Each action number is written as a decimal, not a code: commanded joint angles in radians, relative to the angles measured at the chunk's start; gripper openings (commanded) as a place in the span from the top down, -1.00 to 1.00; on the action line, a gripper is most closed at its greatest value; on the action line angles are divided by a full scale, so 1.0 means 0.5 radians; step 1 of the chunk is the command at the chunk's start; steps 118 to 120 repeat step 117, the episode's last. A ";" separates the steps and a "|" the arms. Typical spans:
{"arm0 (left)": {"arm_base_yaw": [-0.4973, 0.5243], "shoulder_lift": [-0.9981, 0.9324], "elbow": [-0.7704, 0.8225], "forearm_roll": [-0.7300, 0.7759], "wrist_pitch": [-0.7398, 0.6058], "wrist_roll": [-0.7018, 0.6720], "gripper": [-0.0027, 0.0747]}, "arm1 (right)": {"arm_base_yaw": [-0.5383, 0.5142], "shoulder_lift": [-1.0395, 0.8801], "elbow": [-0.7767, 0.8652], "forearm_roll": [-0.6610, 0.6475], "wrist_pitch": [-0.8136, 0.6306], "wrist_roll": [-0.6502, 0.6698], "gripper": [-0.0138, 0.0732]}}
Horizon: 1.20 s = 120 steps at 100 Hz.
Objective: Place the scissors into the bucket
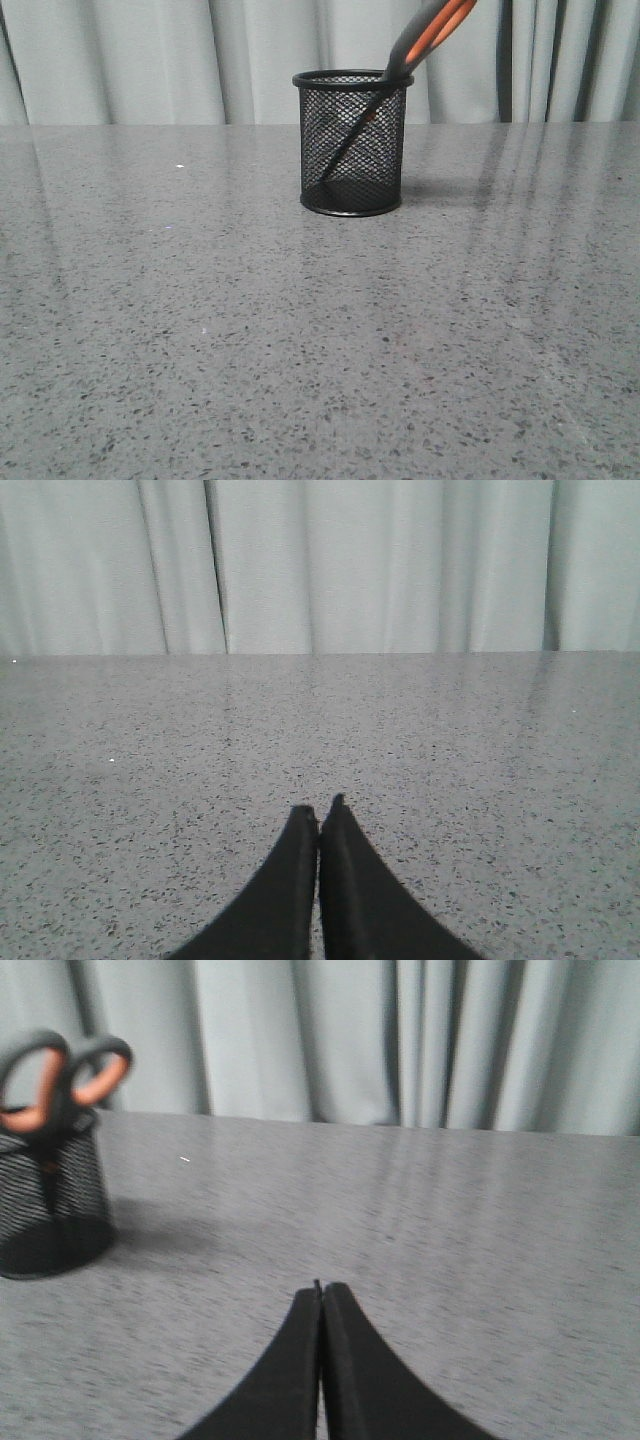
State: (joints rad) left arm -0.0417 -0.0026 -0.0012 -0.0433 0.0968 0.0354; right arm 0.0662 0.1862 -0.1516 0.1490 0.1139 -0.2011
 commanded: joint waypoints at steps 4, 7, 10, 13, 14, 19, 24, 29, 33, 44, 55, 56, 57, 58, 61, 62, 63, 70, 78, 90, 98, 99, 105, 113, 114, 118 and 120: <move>-0.018 -0.052 0.053 -0.004 -0.156 -0.022 0.99 | -0.039 -0.112 0.058 -0.175 -0.175 0.065 0.80; -0.018 -0.052 0.053 -0.004 -0.156 -0.022 0.99 | -0.039 -0.150 0.111 -0.175 -0.190 0.066 0.80; -0.018 -0.052 0.053 -0.004 -0.156 -0.022 0.99 | -0.039 -0.189 0.155 -0.175 -0.199 0.075 0.80; -0.018 -0.052 0.053 -0.004 -0.156 -0.022 0.99 | -0.039 -0.238 0.200 -0.175 -0.208 0.086 0.80; -0.018 -0.052 0.053 -0.004 -0.156 -0.022 0.99 | -0.039 -0.247 0.222 -0.175 -0.208 0.089 0.80; -0.018 -0.052 0.053 -0.004 -0.156 -0.022 0.99 | -0.042 -0.314 0.291 -0.178 -0.213 0.116 0.80; -0.018 -0.052 0.053 -0.004 -0.156 -0.022 0.99 | -0.047 -0.384 0.355 -0.178 -0.213 0.127 0.80; -0.018 -0.052 0.053 -0.004 -0.156 -0.022 0.99 | -0.058 -0.446 0.358 -0.184 -0.069 0.142 0.80; -0.018 -0.052 0.053 -0.004 -0.156 -0.022 0.99 | -0.071 -0.435 0.358 -0.184 -0.041 0.142 0.80; -0.018 -0.052 0.053 -0.004 -0.156 -0.022 0.99 | -0.121 -0.435 0.358 -0.184 -0.022 0.142 0.80; -0.018 -0.048 0.053 -0.004 -0.156 -0.022 0.99 | -0.131 -0.435 0.358 -0.184 -0.022 0.142 0.80; -0.018 -0.048 0.053 -0.004 -0.156 -0.022 0.99 | -0.131 -0.435 0.358 -0.184 -0.022 0.142 0.80; -0.018 -0.048 0.053 -0.004 -0.156 -0.022 0.99 | -0.131 -0.435 0.358 -0.184 -0.022 0.142 0.80; -0.018 -0.048 0.053 -0.004 -0.156 -0.022 0.99 | -0.131 -0.435 0.358 -0.184 -0.022 0.142 0.80; -0.018 -0.048 0.053 -0.004 -0.156 -0.022 0.99 | -0.131 -0.435 0.358 -0.184 -0.022 0.142 0.80; -0.018 -0.048 0.053 -0.004 -0.156 -0.022 0.99 | -0.131 -0.435 0.358 -0.184 -0.022 0.142 0.80; -0.018 -0.048 0.053 -0.004 -0.156 -0.022 0.99 | -0.131 -0.435 0.358 -0.184 -0.022 0.142 0.80; -0.018 -0.048 0.053 -0.004 -0.156 -0.022 0.99 | -0.131 -0.435 0.358 -0.184 -0.022 0.142 0.80; -0.018 -0.048 0.053 -0.004 -0.156 -0.022 0.99 | -0.131 -0.435 0.358 -0.184 -0.022 0.142 0.80; -0.018 -0.048 0.053 -0.004 -0.156 -0.022 0.99 | -0.131 -0.435 0.358 -0.184 -0.022 0.142 0.80; -0.018 -0.048 0.053 -0.004 -0.156 -0.022 0.99 | -0.131 -0.435 0.358 -0.184 -0.022 0.142 0.80; -0.018 -0.048 0.053 -0.004 -0.156 -0.022 0.99 | -0.131 -0.435 0.358 -0.184 -0.022 0.142 0.80; -0.018 -0.048 0.053 -0.004 -0.156 -0.022 0.99 | -0.131 -0.435 0.358 -0.184 -0.022 0.142 0.80; -0.018 -0.048 0.053 -0.004 -0.156 -0.022 0.99 | -0.131 -0.435 0.358 -0.184 -0.022 0.142 0.80; -0.018 -0.048 0.053 -0.004 -0.156 -0.022 0.99 | -0.131 -0.435 0.358 -0.184 -0.022 0.142 0.80; -0.018 -0.048 0.053 -0.004 -0.156 -0.022 0.99 | -0.131 -0.435 0.358 -0.184 -0.022 0.142 0.80; -0.018 -0.048 0.053 -0.004 -0.156 -0.022 0.99 | -0.131 -0.435 0.358 -0.184 -0.022 0.142 0.80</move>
